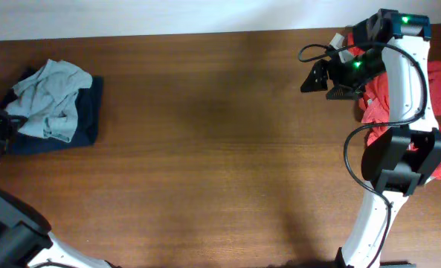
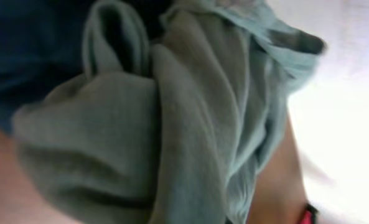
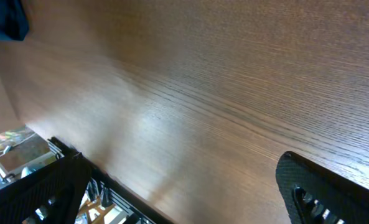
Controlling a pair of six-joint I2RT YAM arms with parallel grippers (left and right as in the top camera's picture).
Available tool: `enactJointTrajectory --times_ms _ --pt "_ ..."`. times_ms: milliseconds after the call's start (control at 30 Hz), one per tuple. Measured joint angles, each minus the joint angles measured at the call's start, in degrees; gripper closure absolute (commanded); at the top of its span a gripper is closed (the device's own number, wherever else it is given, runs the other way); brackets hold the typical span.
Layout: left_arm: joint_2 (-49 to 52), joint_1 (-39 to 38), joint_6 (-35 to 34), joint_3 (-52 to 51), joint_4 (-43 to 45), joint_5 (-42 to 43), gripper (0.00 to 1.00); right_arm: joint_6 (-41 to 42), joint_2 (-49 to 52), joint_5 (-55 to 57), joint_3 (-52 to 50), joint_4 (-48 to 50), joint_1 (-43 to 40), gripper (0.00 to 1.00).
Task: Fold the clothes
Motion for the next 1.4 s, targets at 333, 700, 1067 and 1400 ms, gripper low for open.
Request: enactJointTrajectory --times_ms 333,700,1067,1400 --pt "0.0 -0.1 0.8 0.0 7.5 -1.5 1.00 0.0 0.0 0.0 0.0 0.2 2.1 0.01" --pt "-0.1 -1.1 -3.1 0.5 16.7 3.4 0.99 0.0 0.0 0.0 0.0 0.1 2.4 0.01" --pt "-0.1 -2.6 -2.8 0.5 0.3 -6.1 0.50 0.0 0.0 0.0 0.0 0.1 2.4 0.01" --pt "-0.1 -1.7 -2.6 0.6 -1.3 -6.3 0.01 0.0 0.0 0.0 0.0 0.1 2.4 0.01"
